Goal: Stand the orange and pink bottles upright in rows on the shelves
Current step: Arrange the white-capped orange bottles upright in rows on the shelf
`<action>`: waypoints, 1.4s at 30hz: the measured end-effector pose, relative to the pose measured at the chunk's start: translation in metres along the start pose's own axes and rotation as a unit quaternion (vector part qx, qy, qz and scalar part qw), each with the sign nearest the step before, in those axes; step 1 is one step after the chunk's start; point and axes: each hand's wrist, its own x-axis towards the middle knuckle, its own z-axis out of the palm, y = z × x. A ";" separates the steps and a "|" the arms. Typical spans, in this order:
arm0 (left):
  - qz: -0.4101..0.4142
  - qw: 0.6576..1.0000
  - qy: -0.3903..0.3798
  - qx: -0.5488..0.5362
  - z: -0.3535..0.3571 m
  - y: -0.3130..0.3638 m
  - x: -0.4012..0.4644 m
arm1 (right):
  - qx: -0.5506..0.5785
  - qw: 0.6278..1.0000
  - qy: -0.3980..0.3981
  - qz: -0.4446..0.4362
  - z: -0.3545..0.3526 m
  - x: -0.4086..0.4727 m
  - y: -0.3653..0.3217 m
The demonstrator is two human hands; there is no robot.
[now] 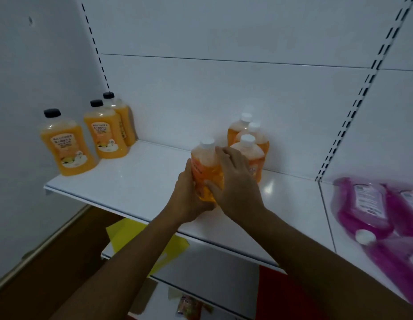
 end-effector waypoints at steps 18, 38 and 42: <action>-0.068 0.990 -0.087 0.086 0.006 0.016 0.057 | -0.081 0.991 -0.016 -0.107 -0.003 -0.010 0.036; 0.033 0.942 -0.088 0.322 0.124 0.130 -0.103 | -0.141 0.980 -0.121 0.072 -0.179 -0.132 0.113; 0.116 0.940 -0.120 0.299 0.173 0.169 -0.095 | -0.162 0.973 -0.098 0.133 -0.228 -0.160 0.150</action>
